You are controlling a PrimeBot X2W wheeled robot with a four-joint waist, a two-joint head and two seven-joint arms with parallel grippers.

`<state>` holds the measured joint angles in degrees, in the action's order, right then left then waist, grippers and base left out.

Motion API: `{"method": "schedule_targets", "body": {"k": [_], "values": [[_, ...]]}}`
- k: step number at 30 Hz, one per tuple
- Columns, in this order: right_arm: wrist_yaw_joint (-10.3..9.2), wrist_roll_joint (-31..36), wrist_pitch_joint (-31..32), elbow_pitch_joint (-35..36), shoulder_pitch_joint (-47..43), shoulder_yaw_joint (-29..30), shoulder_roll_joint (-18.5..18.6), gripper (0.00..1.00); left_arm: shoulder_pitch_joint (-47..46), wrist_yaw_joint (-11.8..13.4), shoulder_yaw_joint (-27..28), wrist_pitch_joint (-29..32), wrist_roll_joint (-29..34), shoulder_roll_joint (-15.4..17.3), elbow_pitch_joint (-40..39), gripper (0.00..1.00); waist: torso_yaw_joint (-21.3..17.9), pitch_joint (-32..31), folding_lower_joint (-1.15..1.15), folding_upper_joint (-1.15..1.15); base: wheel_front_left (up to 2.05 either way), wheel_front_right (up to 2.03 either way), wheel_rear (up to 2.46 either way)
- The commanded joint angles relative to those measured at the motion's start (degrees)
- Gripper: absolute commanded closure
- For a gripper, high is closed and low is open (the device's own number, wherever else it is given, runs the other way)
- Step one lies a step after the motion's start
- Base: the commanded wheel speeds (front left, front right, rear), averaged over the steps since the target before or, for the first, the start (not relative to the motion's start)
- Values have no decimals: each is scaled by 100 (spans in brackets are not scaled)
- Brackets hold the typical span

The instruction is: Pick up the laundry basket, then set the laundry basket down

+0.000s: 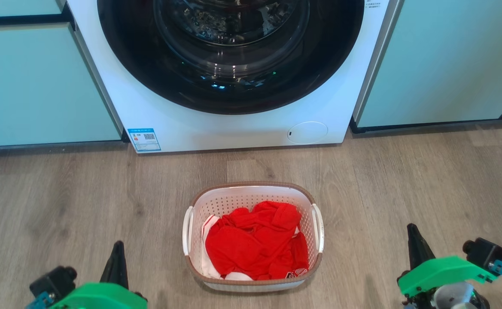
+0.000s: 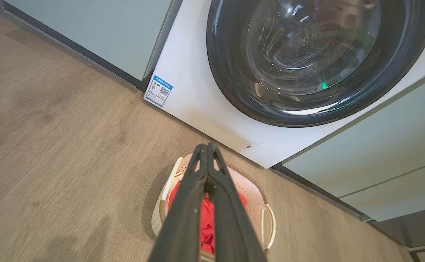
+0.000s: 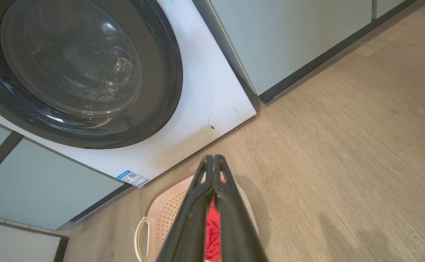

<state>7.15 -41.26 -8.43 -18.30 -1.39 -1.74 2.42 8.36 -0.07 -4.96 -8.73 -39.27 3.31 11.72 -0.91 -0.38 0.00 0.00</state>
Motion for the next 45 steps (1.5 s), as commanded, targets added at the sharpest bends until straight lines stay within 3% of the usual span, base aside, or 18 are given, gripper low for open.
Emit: {"method": "schedule_targets", "body": {"k": [1,45], "values": [[13,-152,42,216,318,6,106,100,-316,-56,123,24,-146,79,-165,100,1,1,0,0,0,0,0],[24,-2839,730,333,541,343,143,100,-906,-418,549,722,-2957,98,38,100,49,30,0,0,0,0,0]]}}
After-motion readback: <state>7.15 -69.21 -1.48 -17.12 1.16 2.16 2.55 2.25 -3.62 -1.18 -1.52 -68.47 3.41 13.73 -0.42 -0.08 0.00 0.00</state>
